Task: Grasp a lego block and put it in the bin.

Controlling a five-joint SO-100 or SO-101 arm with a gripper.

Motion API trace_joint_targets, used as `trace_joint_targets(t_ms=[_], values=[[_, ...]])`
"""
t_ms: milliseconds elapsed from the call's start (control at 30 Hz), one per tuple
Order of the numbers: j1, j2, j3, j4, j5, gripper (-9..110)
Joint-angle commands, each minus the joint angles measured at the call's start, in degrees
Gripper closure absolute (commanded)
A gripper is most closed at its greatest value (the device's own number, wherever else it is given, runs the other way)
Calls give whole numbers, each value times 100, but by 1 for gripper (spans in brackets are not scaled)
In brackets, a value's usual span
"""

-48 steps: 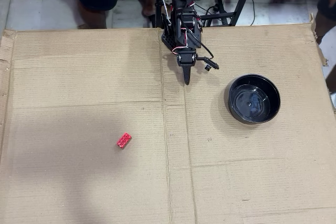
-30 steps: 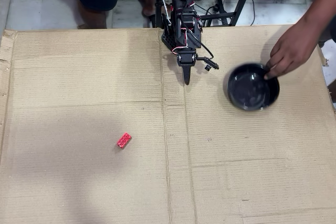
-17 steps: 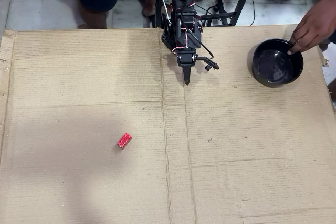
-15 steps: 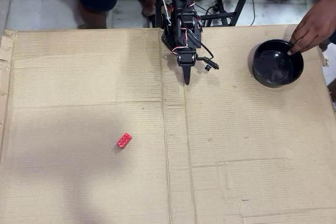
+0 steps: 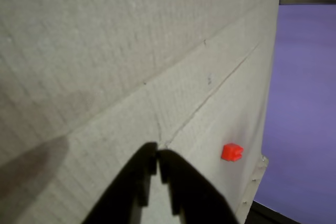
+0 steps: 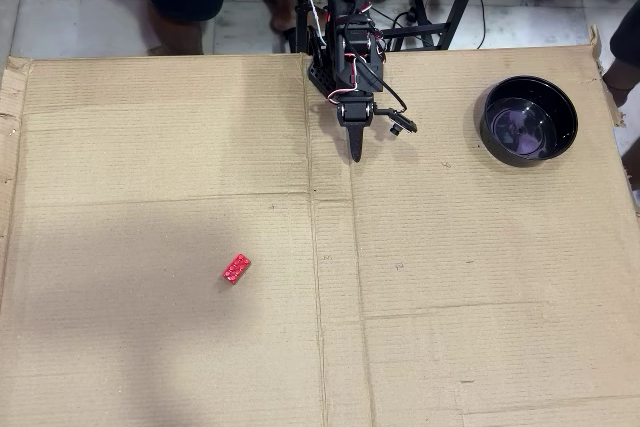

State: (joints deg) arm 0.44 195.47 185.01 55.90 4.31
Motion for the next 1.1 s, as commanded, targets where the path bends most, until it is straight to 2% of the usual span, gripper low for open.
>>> trace_joint_targets(t_ms=[0, 833, 1067], values=[[18, 79, 70, -97, -9, 101], [70, 9, -290, -114, 35, 101], [53, -79, -545, -97, 1143, 101]])
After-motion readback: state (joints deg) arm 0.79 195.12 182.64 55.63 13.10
